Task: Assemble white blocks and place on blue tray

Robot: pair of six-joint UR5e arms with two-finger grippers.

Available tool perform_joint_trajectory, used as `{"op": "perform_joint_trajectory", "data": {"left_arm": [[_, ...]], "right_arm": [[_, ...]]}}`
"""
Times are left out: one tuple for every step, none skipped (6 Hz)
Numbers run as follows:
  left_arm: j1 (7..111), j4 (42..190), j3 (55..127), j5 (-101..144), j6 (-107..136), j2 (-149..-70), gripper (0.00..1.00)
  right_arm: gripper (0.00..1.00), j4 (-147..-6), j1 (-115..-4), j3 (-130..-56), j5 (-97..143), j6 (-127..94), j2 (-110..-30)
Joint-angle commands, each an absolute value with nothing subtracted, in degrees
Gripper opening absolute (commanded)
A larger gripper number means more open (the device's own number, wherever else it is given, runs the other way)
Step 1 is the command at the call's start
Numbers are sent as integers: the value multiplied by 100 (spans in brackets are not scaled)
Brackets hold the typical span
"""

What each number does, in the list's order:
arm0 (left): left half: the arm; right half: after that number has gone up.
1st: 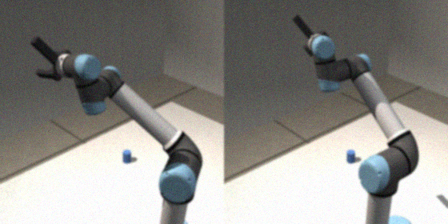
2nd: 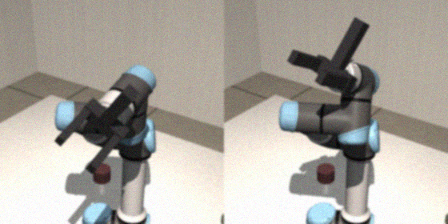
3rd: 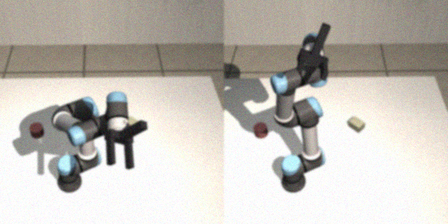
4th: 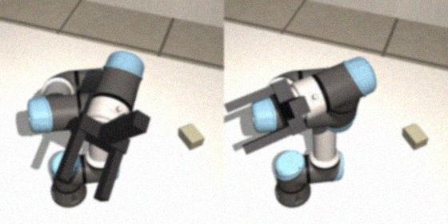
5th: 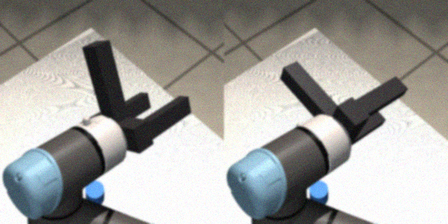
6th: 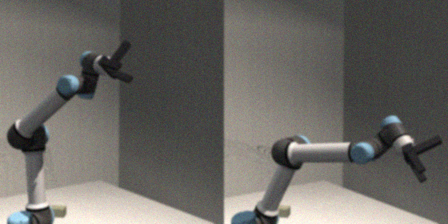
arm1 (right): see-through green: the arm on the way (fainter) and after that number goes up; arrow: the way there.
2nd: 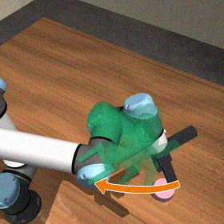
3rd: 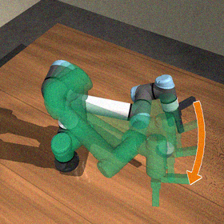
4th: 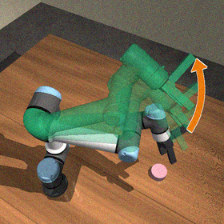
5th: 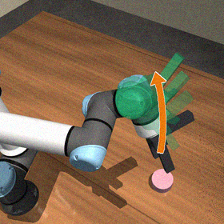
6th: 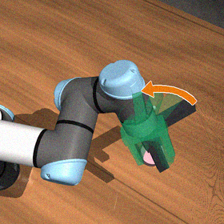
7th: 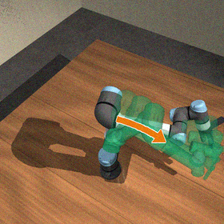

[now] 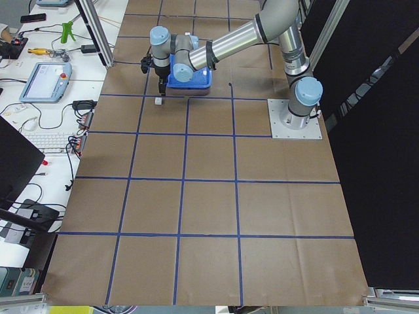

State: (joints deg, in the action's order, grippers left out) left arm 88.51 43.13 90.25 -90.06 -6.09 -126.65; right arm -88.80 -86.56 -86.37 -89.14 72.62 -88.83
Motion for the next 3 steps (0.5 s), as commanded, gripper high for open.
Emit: {"op": "perform_joint_trajectory", "data": {"left_arm": [[8842, 4078, 8982, -9070, -721, -12902, 99], [8842, 4087, 9061, -9070, -729, -12894, 92], [8842, 4078, 9062, -9079, -773, -12876, 59]], "right_arm": [[100, -8877, -8237, -8648, -8686, 9421, -8877], [99, -8903, -8140, -8692, -8205, 9970, -8790], [99, -8912, -8060, -8884, -7791, 10141, -8528]]}}
